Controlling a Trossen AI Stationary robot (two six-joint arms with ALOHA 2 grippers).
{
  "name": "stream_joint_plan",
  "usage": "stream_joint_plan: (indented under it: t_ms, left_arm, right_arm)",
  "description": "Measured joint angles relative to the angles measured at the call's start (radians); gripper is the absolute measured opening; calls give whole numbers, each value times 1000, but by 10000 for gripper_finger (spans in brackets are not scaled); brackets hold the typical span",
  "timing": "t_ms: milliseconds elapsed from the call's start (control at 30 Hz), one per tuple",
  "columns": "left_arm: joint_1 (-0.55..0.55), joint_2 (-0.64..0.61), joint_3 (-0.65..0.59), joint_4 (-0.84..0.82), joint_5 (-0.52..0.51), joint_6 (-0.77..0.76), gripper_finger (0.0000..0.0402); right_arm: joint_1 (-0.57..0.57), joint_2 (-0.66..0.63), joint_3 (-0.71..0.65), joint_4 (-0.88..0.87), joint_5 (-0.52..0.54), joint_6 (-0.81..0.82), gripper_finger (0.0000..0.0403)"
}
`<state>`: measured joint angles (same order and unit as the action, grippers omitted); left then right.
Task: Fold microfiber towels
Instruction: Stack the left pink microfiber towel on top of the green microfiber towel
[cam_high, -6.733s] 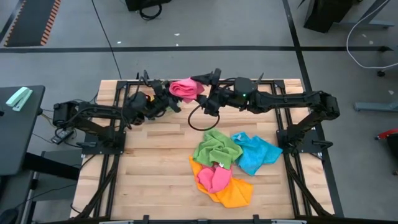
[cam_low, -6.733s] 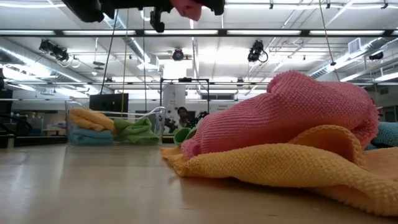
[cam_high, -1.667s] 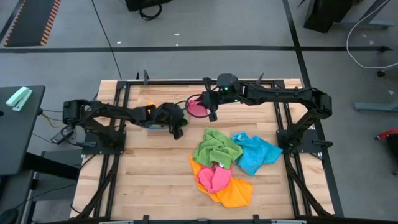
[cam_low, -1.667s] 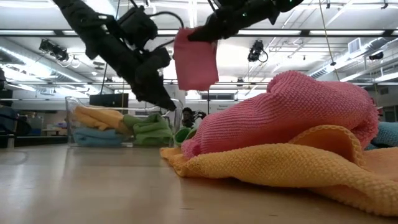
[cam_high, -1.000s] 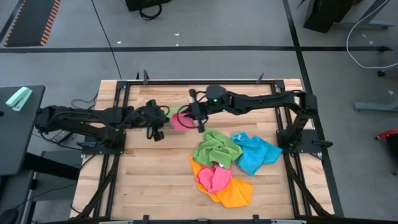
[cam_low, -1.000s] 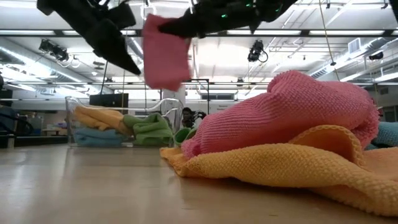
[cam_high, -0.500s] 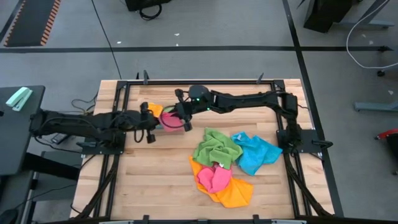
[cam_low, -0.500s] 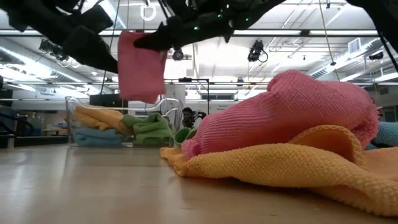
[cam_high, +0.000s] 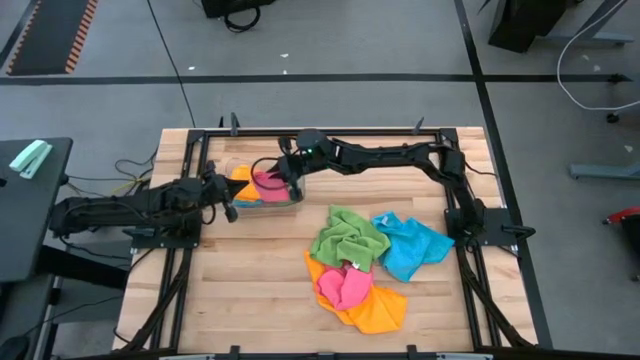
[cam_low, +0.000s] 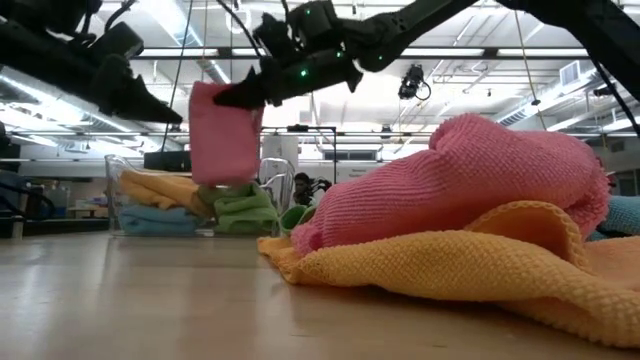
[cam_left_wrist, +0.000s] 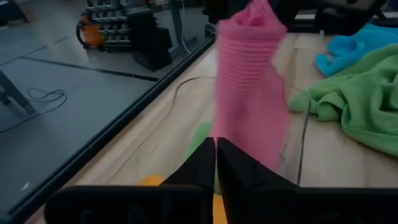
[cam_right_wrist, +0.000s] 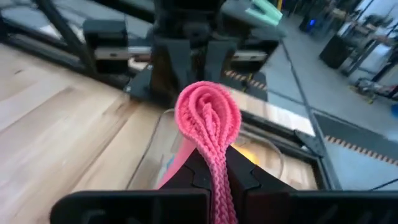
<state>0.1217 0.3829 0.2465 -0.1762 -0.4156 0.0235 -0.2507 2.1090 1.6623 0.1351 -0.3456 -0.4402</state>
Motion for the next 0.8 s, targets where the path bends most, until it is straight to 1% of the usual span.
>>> stream_joint_plan:
  t_ms: [167,467,800]
  left_arm:
    - [0,-33,-25,-1,1,-38,27]
    - [0,-31,-26,48,1,-46,11]
    - [0,-30,-26,47,1,-83,33]
  right_arm:
    - [-14,7,0,-18,-13,41,14]
    - [-10,1,0,-40,-13,60,14]
    - [-30,7,-27,-93,80,89,14]
